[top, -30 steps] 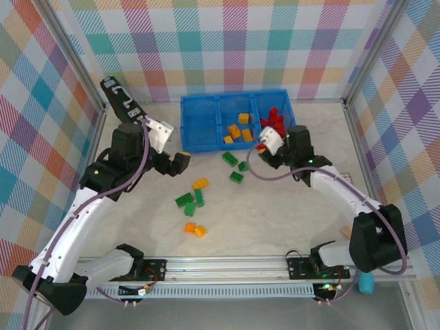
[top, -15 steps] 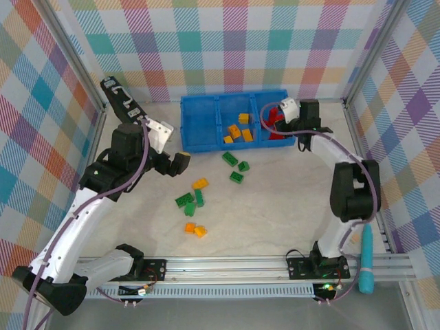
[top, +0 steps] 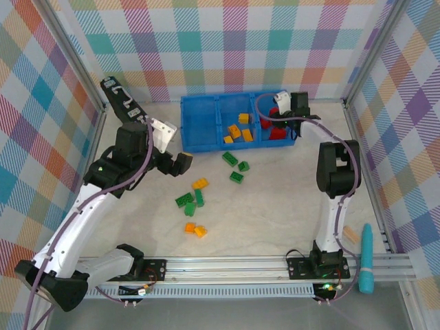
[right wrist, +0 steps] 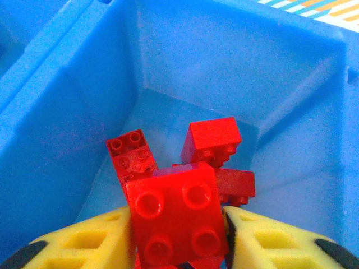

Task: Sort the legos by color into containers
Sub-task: Place the lego in the container.

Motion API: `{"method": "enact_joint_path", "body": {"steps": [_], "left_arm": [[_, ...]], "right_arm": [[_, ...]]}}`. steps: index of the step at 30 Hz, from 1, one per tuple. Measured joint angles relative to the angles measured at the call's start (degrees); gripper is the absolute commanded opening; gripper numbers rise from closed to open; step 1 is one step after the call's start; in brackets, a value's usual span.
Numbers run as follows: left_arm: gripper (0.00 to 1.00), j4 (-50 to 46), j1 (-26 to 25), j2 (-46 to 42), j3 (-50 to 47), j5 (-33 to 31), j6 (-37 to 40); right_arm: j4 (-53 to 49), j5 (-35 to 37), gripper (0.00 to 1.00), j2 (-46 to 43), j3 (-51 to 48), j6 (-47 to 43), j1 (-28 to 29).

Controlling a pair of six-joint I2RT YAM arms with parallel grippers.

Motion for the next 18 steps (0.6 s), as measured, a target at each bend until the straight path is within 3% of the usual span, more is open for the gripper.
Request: {"method": "enact_joint_path", "body": {"steps": [8,9,10,14,18], "left_arm": [[1.0,0.09,-0.68,3.06,0.31,1.44,-0.17],[1.0,0.07,-0.87,3.91,0.57,1.46,-0.39],[1.0,0.09,-1.09,4.96,0.92,1.46,-0.7],[1.0,0.55,-2.14,10.14,2.64,1.4,-3.04],[1.0,1.44,-3.5,15.52,2.84,0.92,-7.13]], "right_arm": [[-0.11,-1.07,0.72,-0.07,0.11,-0.22,0.07],[-0.26,-1.18,0.92,-0.17,0.11,-0.17,0.07],[-0.55,-1.38,0.99,-0.57,0.02,-0.07,0.07],[-4.39,-0.9,0.99,-5.29,-1.81,-0.2,-0.07],[-10.4,-0.35,0.99,-16.65,-5.4,2.21,0.02]]}}
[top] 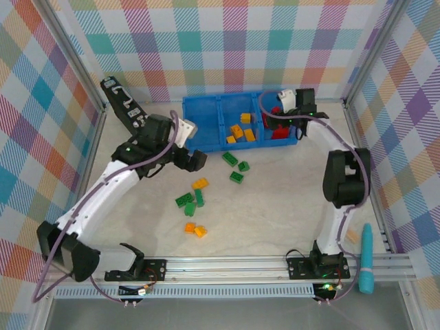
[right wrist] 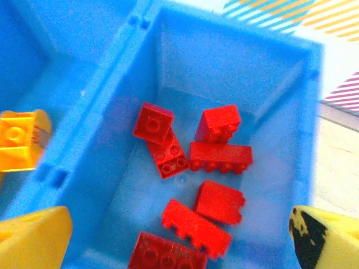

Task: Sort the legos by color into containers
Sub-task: Place the lego in the container, then pick up the lego from the center of the table.

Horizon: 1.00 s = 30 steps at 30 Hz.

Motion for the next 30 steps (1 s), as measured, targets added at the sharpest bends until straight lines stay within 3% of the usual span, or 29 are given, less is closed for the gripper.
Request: {"method": "enact_joint_path", "body": {"steps": [11,19,25,30], "left_arm": [[1.0,8.55,-8.5,10.95,-4.5,-5.42,-8.26],[1.0,11.45,-14.29,19.47,-4.44,-9.81,-13.18],[1.0,13.05,-16.0,23.39,-2.71,-10.71,-13.77],[1.0,13.7,-16.11,25.7,-0.76,-11.91,-14.21]], "right_arm": [[-16.92,-5.55,0.99,-46.07,-10.91,14.73,2.19],[-35.85,-6.99,0.99,-58.95,-6.1,23.52,2.99],[-35.12,-7.61,0.99,-77.83,-7.72,22.32,2.99],[-38.25,-9.4,0.99,-76.56,-1.77,21.4,4.83]]}}
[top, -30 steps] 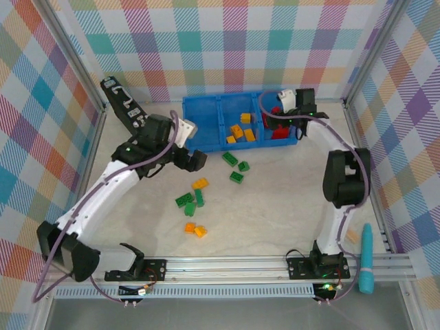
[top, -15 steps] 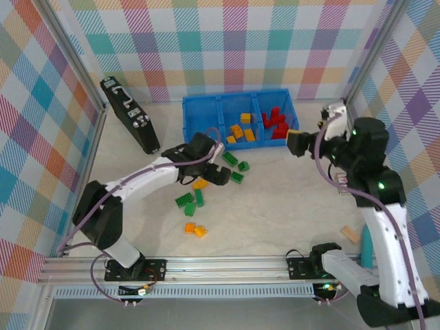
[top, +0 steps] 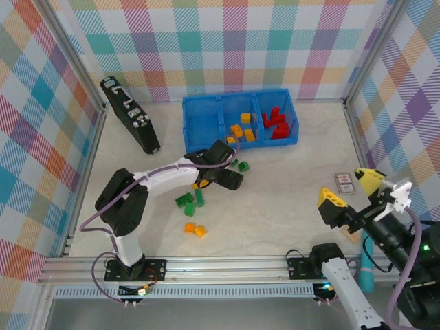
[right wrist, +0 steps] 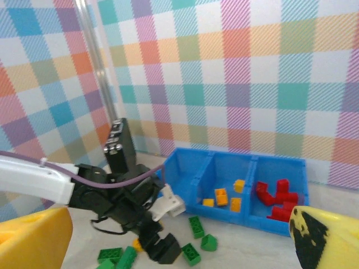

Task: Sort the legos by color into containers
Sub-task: Pick up the lego from the center of the table.

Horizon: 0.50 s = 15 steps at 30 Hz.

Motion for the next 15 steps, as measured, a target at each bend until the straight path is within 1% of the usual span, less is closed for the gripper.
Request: {"method": "enact_joint_path", "body": {"steps": [7,12,15], "left_arm": [[1.0,1.07,-0.92,3.17,1.84,-1.25,-0.22],[1.0,1.49,-1.36,6.54,4.17,-1.31,-0.22],[1.0,1.79,-1.4,8.2,5.62,-1.31,-0.26]], "right_arm": [[-6.95,-1.01,0.99,11.1,-1.27,2.73,5.55],[-10.82,0.13,0.99,13.64,-0.79,3.1,10.19],[-12.68,1.33,0.99,14.32,0.61,2.89,11.72]]}}
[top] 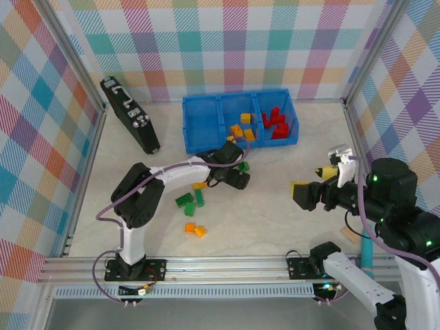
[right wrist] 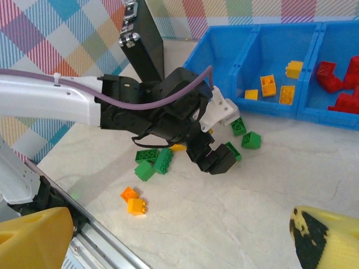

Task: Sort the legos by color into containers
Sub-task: Pick up the lego from the center of the table.

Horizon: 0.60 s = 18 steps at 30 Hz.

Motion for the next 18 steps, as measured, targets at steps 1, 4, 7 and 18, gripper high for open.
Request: {"method": "enact_joint_path", "body": {"steps": [1,4,7,18], "left_arm": [[0.99,0.04,0.0,0.55,0.46,0.0,-0.11],[0.93,0.07,-0.11,2.36,2.01,0.02,-0.28],[0.89,0.09,-0.22,4.02,3.48,0.04,-0.37],[0.7,-0.07,-0.31,8.17,6.25,-0.98,-1.2]], "right_arm": [[-0.24,0.66,0.99,0.17,0.07,-0.17,0.24],[-0.9,2.45,0.99,0.57,-0.24,-0.68,0.63],[-1.11,4.24,0.99,0.57,-0.76,-1.27,0.72],[-1.27,6.49,0.99,0.83,-2.27,-1.7,1.16]]}}
